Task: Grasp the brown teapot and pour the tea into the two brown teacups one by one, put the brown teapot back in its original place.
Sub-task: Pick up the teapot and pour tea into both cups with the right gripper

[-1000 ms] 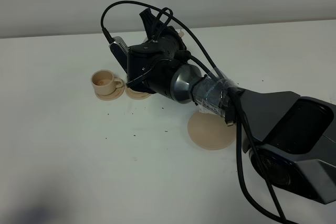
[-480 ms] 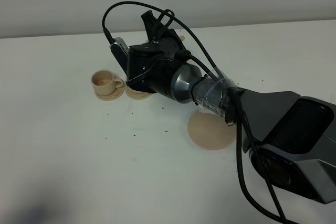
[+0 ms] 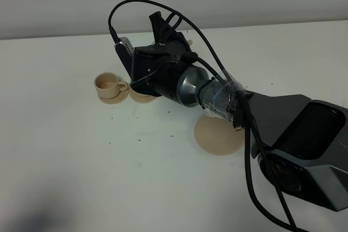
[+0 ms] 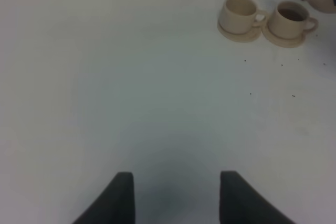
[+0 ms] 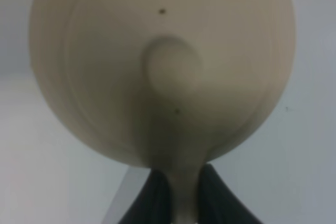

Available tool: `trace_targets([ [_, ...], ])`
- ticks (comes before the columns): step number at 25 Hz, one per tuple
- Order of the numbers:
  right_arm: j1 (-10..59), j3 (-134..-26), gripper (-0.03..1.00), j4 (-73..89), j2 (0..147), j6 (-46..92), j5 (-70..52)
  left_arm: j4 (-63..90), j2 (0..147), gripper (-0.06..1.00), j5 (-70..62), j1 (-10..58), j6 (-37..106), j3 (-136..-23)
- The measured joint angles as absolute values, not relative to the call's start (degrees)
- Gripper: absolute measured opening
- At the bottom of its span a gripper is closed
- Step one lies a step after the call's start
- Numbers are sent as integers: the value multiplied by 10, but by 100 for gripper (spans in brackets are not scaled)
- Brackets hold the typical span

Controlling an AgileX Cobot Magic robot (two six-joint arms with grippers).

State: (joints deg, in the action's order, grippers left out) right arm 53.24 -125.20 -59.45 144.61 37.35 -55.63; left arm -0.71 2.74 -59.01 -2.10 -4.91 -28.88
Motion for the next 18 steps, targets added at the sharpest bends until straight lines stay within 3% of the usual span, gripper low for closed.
trace_targets([
  [10,532,-1255,11,-577,1446,356,-570,-7,27,40,-590,-21,-49,-289],
  [18,520,-1327,11,-503,1446,361,-628,-7,27,40,-590,-21,-49,-289],
])
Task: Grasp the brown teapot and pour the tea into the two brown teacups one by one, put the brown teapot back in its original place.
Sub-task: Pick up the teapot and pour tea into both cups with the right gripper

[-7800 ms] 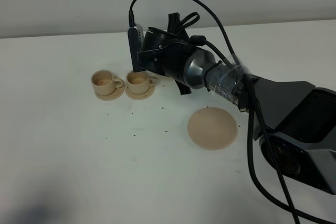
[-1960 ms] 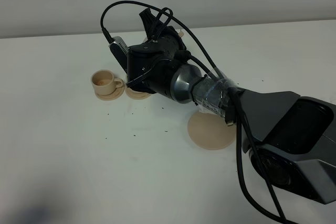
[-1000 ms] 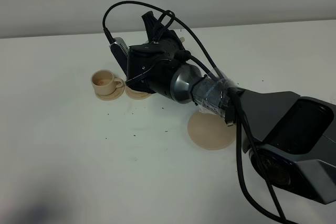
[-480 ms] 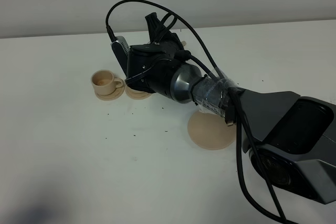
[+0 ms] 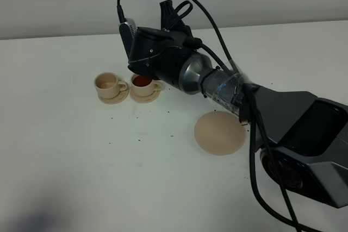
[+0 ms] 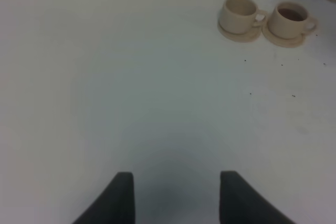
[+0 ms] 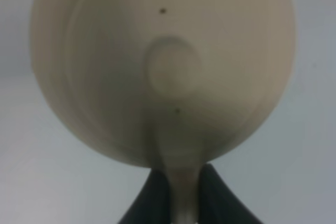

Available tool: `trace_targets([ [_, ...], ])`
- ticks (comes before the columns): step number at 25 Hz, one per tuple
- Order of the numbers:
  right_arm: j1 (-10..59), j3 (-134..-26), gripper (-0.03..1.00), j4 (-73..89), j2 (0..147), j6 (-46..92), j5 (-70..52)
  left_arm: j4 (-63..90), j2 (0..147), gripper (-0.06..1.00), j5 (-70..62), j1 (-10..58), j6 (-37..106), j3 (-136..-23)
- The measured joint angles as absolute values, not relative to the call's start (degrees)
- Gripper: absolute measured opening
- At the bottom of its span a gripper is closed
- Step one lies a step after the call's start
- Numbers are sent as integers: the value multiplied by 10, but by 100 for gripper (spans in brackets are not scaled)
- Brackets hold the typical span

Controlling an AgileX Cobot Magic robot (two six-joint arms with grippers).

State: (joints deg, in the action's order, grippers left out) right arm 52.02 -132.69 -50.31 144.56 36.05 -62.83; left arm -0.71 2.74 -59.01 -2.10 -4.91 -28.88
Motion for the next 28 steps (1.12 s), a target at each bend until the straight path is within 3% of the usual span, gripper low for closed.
trace_targets([
  [18,452,-1396,11,-220,1446,388,-702,-7,27,40,-590,-21,-49,-289],
  [28,423,-1396,11,-170,1449,386,-704,-7,27,40,-590,-21,-49,-289],
])
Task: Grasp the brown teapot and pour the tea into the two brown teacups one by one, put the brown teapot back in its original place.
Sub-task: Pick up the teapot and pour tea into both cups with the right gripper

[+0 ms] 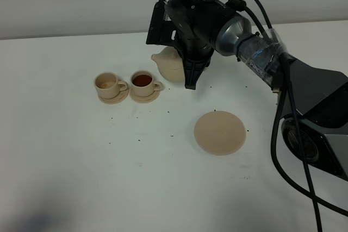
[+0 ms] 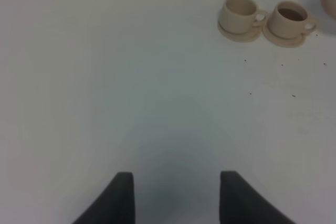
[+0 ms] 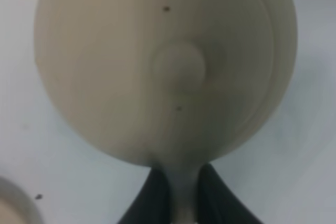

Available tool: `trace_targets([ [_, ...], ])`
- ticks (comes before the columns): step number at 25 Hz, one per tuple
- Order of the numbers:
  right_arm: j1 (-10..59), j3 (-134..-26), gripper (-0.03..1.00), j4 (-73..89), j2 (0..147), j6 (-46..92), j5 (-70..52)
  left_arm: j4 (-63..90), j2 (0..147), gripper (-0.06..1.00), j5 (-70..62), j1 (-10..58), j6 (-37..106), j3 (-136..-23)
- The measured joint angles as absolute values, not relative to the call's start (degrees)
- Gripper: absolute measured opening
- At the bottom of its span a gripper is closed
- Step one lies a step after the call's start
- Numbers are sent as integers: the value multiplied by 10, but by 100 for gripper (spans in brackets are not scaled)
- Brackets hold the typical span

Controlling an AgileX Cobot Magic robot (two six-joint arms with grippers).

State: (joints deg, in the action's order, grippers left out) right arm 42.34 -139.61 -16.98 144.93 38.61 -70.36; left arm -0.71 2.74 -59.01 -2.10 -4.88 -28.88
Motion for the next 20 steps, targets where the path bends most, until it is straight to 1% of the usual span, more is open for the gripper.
trace_targets([
  [8,408,-1396,11,-170,1482,385,-704,-7,27,40,-590,-21,-49,-289],
  [20,407,-1396,11,-138,1467,393,-704,-8,27,40,-590,-21,-49,-289],
])
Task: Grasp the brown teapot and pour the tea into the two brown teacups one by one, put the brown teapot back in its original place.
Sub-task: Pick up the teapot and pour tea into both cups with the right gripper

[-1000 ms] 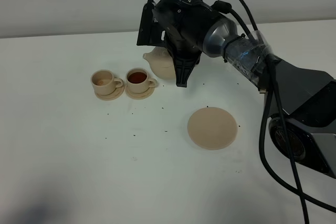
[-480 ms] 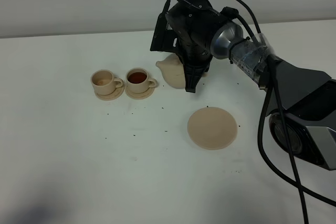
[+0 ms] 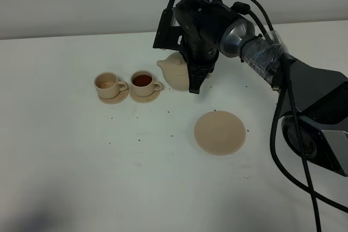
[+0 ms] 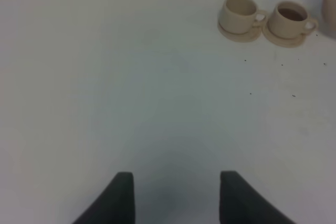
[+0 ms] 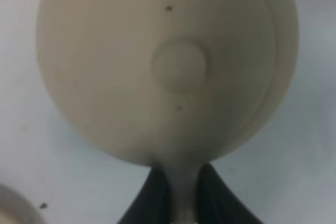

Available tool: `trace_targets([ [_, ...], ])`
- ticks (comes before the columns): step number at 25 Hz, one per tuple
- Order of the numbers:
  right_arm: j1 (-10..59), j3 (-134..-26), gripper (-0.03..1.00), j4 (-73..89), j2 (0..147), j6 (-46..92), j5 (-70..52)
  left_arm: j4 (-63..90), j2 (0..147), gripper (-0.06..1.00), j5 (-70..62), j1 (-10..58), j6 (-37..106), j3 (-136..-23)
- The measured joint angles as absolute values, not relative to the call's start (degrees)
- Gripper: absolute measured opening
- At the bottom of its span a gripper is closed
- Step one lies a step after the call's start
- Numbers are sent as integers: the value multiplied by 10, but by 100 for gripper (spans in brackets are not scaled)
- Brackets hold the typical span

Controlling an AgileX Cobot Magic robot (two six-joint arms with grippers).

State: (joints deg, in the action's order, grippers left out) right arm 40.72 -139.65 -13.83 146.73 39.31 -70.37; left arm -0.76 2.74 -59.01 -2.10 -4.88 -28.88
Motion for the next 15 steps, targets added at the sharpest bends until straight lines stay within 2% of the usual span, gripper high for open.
trace_targets([
  [15,407,-1396,11,-128,1467,401,-704,-8,27,40,-590,-21,-49,-289],
])
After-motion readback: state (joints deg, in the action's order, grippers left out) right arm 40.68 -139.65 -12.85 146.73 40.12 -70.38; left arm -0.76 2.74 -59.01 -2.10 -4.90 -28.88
